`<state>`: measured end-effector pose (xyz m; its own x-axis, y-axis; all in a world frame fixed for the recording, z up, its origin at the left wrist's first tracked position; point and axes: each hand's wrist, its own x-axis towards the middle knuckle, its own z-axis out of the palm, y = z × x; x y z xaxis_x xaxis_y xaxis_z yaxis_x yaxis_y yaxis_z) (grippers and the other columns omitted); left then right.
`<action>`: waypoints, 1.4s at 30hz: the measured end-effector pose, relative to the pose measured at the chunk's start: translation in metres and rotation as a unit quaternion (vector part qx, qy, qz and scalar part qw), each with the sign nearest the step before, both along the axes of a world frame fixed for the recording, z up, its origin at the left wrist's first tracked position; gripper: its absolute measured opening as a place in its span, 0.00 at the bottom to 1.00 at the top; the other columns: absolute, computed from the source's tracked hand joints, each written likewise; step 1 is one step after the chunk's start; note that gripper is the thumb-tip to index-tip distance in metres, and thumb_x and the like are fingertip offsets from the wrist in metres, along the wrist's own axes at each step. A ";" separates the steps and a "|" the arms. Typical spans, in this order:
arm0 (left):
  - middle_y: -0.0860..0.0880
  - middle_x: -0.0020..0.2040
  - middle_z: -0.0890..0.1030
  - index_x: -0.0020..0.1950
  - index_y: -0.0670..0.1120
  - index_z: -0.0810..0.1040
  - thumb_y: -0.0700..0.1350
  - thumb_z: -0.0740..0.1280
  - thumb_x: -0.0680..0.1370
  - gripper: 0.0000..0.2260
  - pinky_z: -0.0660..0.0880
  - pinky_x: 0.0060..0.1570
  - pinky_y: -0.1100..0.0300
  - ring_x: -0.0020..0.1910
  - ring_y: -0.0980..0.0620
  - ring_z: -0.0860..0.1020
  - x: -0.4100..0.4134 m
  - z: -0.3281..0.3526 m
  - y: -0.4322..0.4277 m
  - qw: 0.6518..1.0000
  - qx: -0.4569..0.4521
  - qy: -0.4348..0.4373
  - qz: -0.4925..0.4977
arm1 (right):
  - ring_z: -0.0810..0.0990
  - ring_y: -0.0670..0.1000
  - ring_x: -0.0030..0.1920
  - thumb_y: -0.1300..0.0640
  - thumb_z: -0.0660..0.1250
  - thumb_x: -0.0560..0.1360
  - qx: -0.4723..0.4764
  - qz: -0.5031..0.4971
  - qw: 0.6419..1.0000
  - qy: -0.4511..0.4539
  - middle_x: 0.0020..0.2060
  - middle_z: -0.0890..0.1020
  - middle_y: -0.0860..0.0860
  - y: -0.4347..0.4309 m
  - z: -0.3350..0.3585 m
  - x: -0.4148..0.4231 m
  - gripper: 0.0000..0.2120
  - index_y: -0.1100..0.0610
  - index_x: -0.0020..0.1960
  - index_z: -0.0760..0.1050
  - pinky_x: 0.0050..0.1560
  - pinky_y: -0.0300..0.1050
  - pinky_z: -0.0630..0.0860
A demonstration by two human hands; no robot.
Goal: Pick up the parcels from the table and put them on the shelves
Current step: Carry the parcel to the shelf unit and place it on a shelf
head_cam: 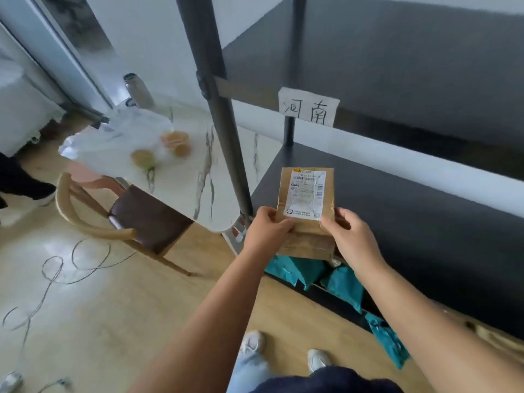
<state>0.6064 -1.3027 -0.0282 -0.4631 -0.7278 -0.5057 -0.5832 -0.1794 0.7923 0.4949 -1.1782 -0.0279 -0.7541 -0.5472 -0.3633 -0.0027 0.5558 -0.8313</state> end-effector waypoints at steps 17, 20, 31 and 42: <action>0.50 0.64 0.78 0.73 0.51 0.69 0.41 0.63 0.77 0.23 0.68 0.32 0.65 0.50 0.50 0.79 -0.039 0.000 -0.082 0.968 -0.092 -0.009 -0.231 | 0.77 0.50 0.58 0.55 0.67 0.78 -0.007 -0.187 0.981 -0.048 0.63 0.77 0.47 -0.072 0.011 0.011 0.28 0.49 0.76 0.65 0.61 0.50 0.76; 0.49 0.66 0.77 0.75 0.51 0.67 0.40 0.62 0.77 0.25 0.71 0.37 0.65 0.53 0.51 0.79 -0.044 0.001 -0.078 0.968 -0.102 0.000 -0.230 | 0.74 0.52 0.67 0.55 0.67 0.78 0.002 -0.165 0.985 -0.047 0.69 0.75 0.49 -0.073 0.011 0.007 0.30 0.49 0.77 0.63 0.67 0.53 0.71; 0.45 0.75 0.66 0.76 0.49 0.64 0.43 0.61 0.76 0.27 0.69 0.68 0.46 0.73 0.42 0.64 -0.037 0.021 -0.049 0.936 -0.250 -0.039 -0.244 | 0.74 0.54 0.67 0.56 0.65 0.79 -0.001 -0.203 0.979 -0.004 0.70 0.74 0.53 -0.052 0.014 0.013 0.23 0.51 0.74 0.69 0.58 0.44 0.69; 0.49 0.79 0.64 0.78 0.49 0.65 0.41 0.61 0.81 0.24 0.60 0.74 0.55 0.78 0.49 0.60 -0.065 0.004 0.060 0.850 -0.289 0.064 -0.436 | 0.75 0.45 0.55 0.56 0.64 0.80 0.077 -0.344 0.935 0.046 0.65 0.78 0.50 0.070 -0.012 0.045 0.17 0.51 0.68 0.74 0.49 0.38 0.70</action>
